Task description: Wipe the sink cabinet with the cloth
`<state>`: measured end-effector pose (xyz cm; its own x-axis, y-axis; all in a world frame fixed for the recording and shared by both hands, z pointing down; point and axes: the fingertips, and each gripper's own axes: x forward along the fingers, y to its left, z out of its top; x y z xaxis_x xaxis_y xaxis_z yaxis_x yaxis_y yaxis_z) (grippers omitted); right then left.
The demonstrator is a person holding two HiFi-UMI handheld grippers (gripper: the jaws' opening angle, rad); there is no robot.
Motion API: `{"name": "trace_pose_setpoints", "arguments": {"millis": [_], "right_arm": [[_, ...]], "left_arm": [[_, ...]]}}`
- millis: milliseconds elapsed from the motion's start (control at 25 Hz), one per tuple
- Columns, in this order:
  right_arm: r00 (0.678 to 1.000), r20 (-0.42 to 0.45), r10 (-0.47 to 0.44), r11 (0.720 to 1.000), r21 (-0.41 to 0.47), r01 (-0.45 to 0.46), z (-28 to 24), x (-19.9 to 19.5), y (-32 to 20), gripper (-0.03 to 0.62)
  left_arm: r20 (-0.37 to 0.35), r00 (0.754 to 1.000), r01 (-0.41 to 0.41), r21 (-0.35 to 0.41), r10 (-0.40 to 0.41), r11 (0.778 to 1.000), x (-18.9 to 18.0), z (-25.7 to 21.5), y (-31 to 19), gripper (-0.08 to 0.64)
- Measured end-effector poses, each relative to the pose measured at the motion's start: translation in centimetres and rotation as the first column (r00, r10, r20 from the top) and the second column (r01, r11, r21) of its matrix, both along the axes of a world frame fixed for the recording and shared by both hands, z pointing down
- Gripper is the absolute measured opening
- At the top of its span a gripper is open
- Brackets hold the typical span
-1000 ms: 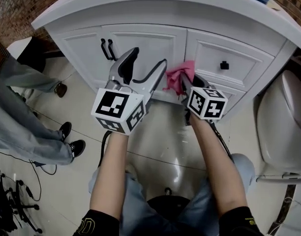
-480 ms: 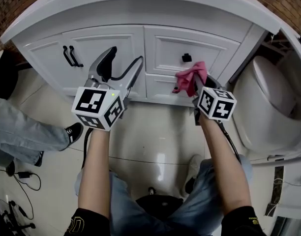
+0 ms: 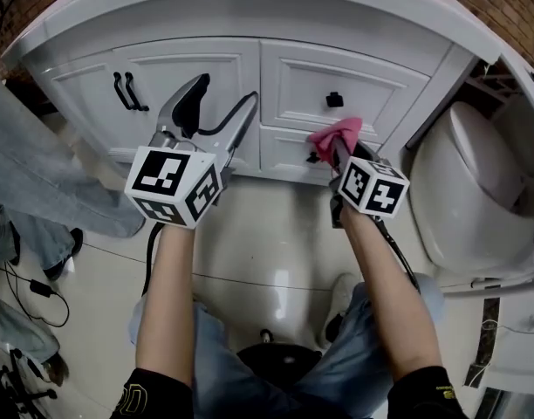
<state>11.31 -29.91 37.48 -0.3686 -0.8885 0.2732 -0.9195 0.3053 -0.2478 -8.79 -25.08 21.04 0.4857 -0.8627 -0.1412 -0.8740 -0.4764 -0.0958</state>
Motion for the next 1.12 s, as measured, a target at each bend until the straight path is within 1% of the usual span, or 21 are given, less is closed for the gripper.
{"name": "trace_pose_setpoints", "arguments": {"millis": [40,120,200,320,440,520,600,680,760,840,960,1040,1120], "right_arm": [[0.997,0.002,-0.076,0.997,0.010,0.076,0.0,-2.7,0.1,0.077],[0.978,-0.009,-0.210,0.977,0.034,0.211,0.0,-7.6,0.2,0.077],[0.956,-0.011,-0.292,0.955,0.045,0.292,0.4,-11.5,0.2,0.077],[0.939,0.032,-0.341,0.940,0.034,0.340,1.5,-15.3,-0.6,0.077],[0.943,0.047,-0.331,0.944,0.011,0.330,2.3,-15.5,-1.4,0.077],[0.946,0.027,-0.324,0.946,0.000,0.324,2.5,-14.6,-1.6,0.077],[0.946,-0.028,-0.324,0.946,-0.004,0.324,2.5,-13.2,-1.6,0.077],[0.944,-0.086,-0.318,0.948,-0.010,0.318,2.6,-11.3,-1.6,0.077],[0.949,-0.126,-0.289,0.957,-0.022,0.288,2.7,-8.5,-1.5,0.077],[0.963,-0.148,-0.227,0.974,-0.039,0.223,2.7,-4.4,-1.2,0.077],[0.988,-0.134,-0.082,0.995,-0.075,0.073,2.9,2.2,-0.8,0.077],[0.992,-0.127,0.026,0.995,-0.091,-0.037,3.2,6.2,-0.5,0.077],[0.986,-0.134,0.096,0.990,-0.094,-0.109,3.4,8.9,-0.5,0.077]], "left_arm": [[0.006,1.000,0.003,0.000,-0.003,1.000,-0.2,-0.1,0.3,0.330],[0.020,1.000,0.009,-0.001,-0.009,1.000,-0.4,-0.2,0.9,0.330],[0.044,0.999,0.013,-0.004,-0.013,1.000,-0.7,0.0,1.4,0.330],[0.089,0.996,0.012,-0.016,-0.010,1.000,-1.1,0.7,1.7,0.329],[0.138,0.990,-0.003,-0.032,0.007,0.999,-1.1,1.7,1.6,0.330],[0.154,0.988,-0.008,-0.041,0.014,0.999,-1.4,2.1,1.5,0.330],[0.155,0.988,-0.007,-0.046,0.014,0.999,-1.7,2.2,1.3,0.329],[0.138,0.990,-0.003,-0.051,0.010,0.999,-1.9,2.3,0.8,0.330],[0.107,0.994,-0.008,-0.054,0.013,0.999,-1.6,2.3,0.2,0.330],[0.070,0.997,-0.029,-0.054,0.032,0.998,-0.4,2.3,-0.4,0.330],[0.031,0.998,-0.058,-0.056,0.059,0.997,1.5,2.4,-0.8,0.330],[0.016,0.997,-0.070,-0.056,0.071,0.996,2.4,2.3,-0.8,0.330],[0.009,0.997,-0.079,-0.051,0.080,0.996,3.1,2.1,-0.8,0.330]]}}
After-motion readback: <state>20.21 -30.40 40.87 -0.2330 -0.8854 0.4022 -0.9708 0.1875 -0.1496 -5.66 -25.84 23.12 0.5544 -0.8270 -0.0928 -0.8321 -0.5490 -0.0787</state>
